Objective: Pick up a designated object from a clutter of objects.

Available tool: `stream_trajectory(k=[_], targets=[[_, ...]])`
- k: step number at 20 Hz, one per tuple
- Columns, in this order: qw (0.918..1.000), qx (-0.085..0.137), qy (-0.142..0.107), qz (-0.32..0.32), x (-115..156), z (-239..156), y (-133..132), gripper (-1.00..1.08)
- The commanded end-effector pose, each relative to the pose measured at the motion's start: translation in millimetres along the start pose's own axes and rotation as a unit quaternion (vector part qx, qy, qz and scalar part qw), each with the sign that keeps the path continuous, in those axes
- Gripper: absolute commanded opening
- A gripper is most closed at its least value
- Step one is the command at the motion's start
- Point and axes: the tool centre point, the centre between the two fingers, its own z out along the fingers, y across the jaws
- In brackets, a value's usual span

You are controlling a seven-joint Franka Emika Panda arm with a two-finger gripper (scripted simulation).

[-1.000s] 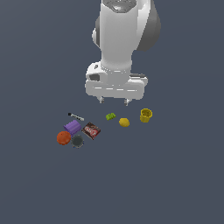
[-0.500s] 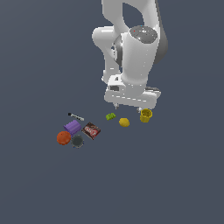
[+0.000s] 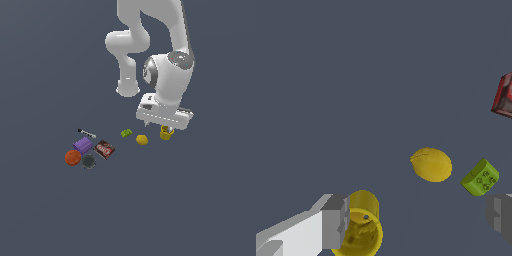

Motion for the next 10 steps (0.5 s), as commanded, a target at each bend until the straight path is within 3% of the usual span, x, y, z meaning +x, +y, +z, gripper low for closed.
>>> stream_trajectory(k=[1, 10], targets=[[0.9999, 0.001, 0.0, 0.014, -14, 13, -11, 1.0], [0.9983, 0.007, -0.005, 0.058, -62, 50, -42, 1.0]])
